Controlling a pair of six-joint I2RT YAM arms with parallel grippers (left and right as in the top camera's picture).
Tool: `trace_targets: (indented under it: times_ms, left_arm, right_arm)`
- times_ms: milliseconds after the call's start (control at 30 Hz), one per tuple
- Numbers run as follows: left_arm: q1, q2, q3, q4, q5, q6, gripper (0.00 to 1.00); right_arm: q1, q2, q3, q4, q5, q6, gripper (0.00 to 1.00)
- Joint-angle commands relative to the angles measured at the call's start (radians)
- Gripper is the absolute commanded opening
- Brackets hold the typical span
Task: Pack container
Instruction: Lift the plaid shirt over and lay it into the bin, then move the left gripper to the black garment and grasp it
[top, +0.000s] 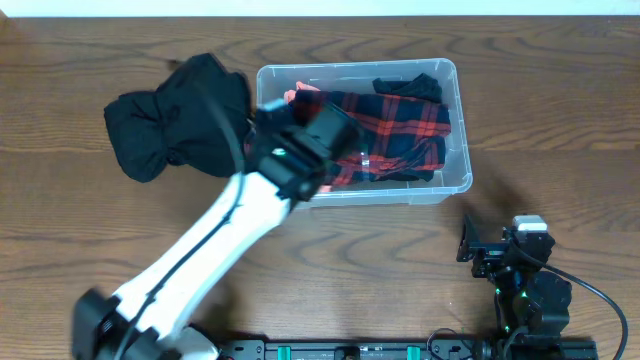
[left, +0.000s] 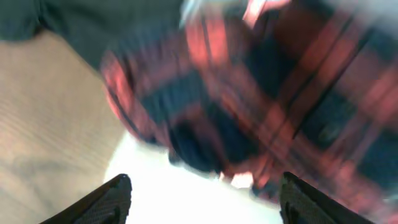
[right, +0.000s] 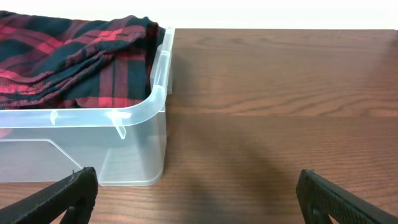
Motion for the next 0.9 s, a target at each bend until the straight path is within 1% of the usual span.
trace_targets:
  times_ms: [0, 33, 67, 100, 167, 200, 300, 433, 567, 633, 733, 867]
  left_arm:
    - [0.058, -0.062, 0.013, 0.093, 0.001, 0.231, 0.66]
    - [0.073, -0.061, 0.013, 0.132, 0.042, 0.299, 0.6]
    - [0.092, -0.056, 0.013, 0.163, 0.089, 0.36, 0.49]
    - [0.109, -0.046, 0.013, 0.177, 0.122, 0.393, 0.36]
    - [0.139, -0.016, 0.013, 0.179, 0.158, 0.409, 0.08]
    - [0.153, 0.006, 0.013, 0.171, 0.169, 0.409, 0.06]
    - [0.183, 0.089, 0.007, 0.159, 0.207, 0.416, 0.06]
    - [0.19, 0.22, 0.005, 0.174, 0.279, 0.454, 0.06]
    - [0.19, 0.329, 0.005, 0.191, 0.34, 0.461, 0.06]
    - [0.19, 0.365, 0.005, 0.206, 0.372, 0.462, 0.05]
    - [0.19, 0.395, 0.005, 0.232, 0.411, 0.504, 0.06]
    - [0.191, 0.388, 0.006, 0.222, 0.415, 0.52, 0.06]
  right_arm:
    - [-0.008, -0.006, -0.002, 0.0, -0.001, -0.015, 0.99]
    - [-0.008, -0.006, -0.002, 0.0, -0.001, -0.015, 0.99]
    - [-0.008, -0.006, -0.002, 0.0, -0.001, -0.015, 0.99]
    - [-0.008, -0.006, -0.002, 0.0, -0.001, -0.015, 0.99]
    - [-0.008, -0.006, -0.002, 0.0, -0.001, -0.015, 0.99]
    - [-0.008, -0.006, -0.002, 0.0, -0.001, -0.015, 0.99]
    - [-0.008, -0.006, -0.002, 0.0, -0.001, -0.016, 0.99]
    - [-0.008, -0.006, -0.002, 0.0, -0.001, -0.015, 0.99]
    - [-0.008, -0.006, -0.002, 0.0, -0.001, -0.015, 0.99]
    - [-0.008, -0.006, -0.002, 0.0, -0.001, -0.015, 0.99]
    - [-0.008, -0.006, -0.002, 0.0, -0.001, -0.015, 0.99]
    - [-0.008, -0.006, -0.002, 0.0, -0.001, -0.015, 0.99]
